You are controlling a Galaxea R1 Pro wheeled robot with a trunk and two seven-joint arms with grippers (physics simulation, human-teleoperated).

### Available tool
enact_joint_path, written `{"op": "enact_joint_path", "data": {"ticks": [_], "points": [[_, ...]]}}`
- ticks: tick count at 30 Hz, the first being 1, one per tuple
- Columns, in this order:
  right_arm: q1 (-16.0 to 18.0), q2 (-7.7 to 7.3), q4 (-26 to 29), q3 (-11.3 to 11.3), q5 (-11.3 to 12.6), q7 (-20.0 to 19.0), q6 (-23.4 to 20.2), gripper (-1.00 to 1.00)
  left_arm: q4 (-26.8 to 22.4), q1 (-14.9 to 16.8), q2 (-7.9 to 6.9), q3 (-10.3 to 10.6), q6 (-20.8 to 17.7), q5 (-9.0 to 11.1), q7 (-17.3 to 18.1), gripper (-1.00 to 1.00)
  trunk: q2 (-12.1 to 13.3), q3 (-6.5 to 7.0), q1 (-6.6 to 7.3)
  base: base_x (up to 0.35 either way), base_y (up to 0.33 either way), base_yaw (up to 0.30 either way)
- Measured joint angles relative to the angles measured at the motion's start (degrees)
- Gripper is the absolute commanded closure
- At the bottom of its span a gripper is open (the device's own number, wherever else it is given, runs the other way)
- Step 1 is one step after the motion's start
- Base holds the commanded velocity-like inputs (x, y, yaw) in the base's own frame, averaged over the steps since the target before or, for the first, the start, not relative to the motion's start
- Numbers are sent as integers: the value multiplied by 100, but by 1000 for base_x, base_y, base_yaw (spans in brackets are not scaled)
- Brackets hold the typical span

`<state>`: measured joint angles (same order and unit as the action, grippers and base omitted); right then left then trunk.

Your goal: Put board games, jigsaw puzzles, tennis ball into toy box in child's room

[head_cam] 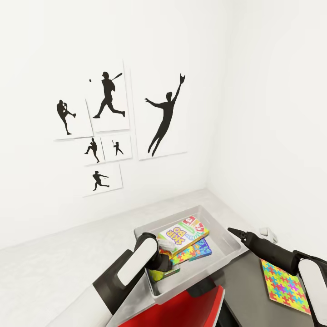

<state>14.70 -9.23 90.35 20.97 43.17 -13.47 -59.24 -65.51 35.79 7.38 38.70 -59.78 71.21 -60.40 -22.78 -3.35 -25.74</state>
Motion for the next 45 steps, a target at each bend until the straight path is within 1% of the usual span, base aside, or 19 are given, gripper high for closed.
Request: {"op": "enact_joint_path", "data": {"ticks": [16, 18, 23, 26, 28, 29, 30, 31, 33, 34, 35, 36, 37, 39, 40, 41, 42, 44, 45], "points": [[0, 0, -1, -2, 3, -3, 0, -100, -71, 0, -2, -14, 0, 9, 0, -100, 0, 0, 0, 0, 0, 0], [0, 0, -1, 0, 1, -6, 0, -100, -77, 0, -11, -17, 0, 77, 0, -100, 0, 0, 0, 0, 0, 0], [0, -4, -1, 0, 4, -9, 0, -100, -107, 0, -57, -7, 0, 448, 0, -100, 0, 0, 0, 0, 0, 0], [0, -8, -1, 2, 5, -9, -1, -100, -278, 0, -147, -25, -2, 535, 0, -100, 0, 0, 0, 0, 0, 0], [0, -8, 2, 3, 7, -9, -2, -100, -511, 0, -321, -38, -2, 588, 0, -100, 0, 0, 0, 0, 0, 0], [0, -8, 2, 4, 4, -9, -1, -100, -617, 1, -413, -45, -2, 667, 0, -100, 0, 0, 0, 0, 0, 0], [0, -9, 1, 2, 6, -9, -1, -100, -729, 1, -533, -52, -4, 807, 0, -100, 0, 0, 0, 0, 0, 0], [0, -9, 0, 1, 7, -9, -1, -100, -840, 1, -681, -69, -5, 1008, 0, -100, 0, 0, 0, 0, 0, 0], [0, -9, -1, 1, 8, -9, 0, -100, -1048, 0, -1036, -157, -14, 1548, -1, -100, 0, 0, 0, 0, 0, 0], [0, -5, -1, 2, 8, -9, 0, -100, -1192, 0, -1322, -244, -18, 1968, -1, -100, 0, 0, 0, 0, 0, 0], [0, -3, -1, 3, 8, -9, 0, -100, -1282, 0, -1531, -319, -15, 2233, -1, -100, 0, 0, 0, 0, 0, 0], [0, -2, -1, 2, 8, -9, 0, -100, -1360, 0, -1722, -410, -14, 2441, 1, -100, 0, 0, 0, 0, 0, 0], [0, -1, 0, 1, 9, -9, 0, -100, -1420, 0, -1900, -522, -14, 2604, 13, -100, 0, 0, 0, 0, 0, 0], [0, -1, 2, -1, 8, -9, 0, -100, -1494, 0, -2196, -797, -16, 2840, 40, -100, 0, 0, 0, 0, 0, 0], [0, 0, 0, 0, 8, -9, 0, -100, -1523, 1, -2355, -1005, -19, 2982, 95, -100, 0, 0, 0, 0, 0, 0], [0, 0, 0, 0, 7, -9, 0, -100, -1536, 0, -2451, -1140, -17, 3107, 165, -100, 0, 0, 0, 0, 0, 0], [0, 0, -1, -2, 7, -9, 0, -100, -1543, -3, -2545, -1253, -21, 3231, 263, -100, 0, 0, 0, 0, 0, 0], [0, 0, -1, -4, 8, -9, 0, -100, -1551, -6, -2755, -1390, -22, 3492, 551, -100, 0, 0, 0, 0, 0, 0], [0, 0, -1, -4, 8, -9, 0, -100, -1554, -7, -2920, -1440, -22, 3658, 858, -100, 0, 0, 0, 0, 0, 0]]}}
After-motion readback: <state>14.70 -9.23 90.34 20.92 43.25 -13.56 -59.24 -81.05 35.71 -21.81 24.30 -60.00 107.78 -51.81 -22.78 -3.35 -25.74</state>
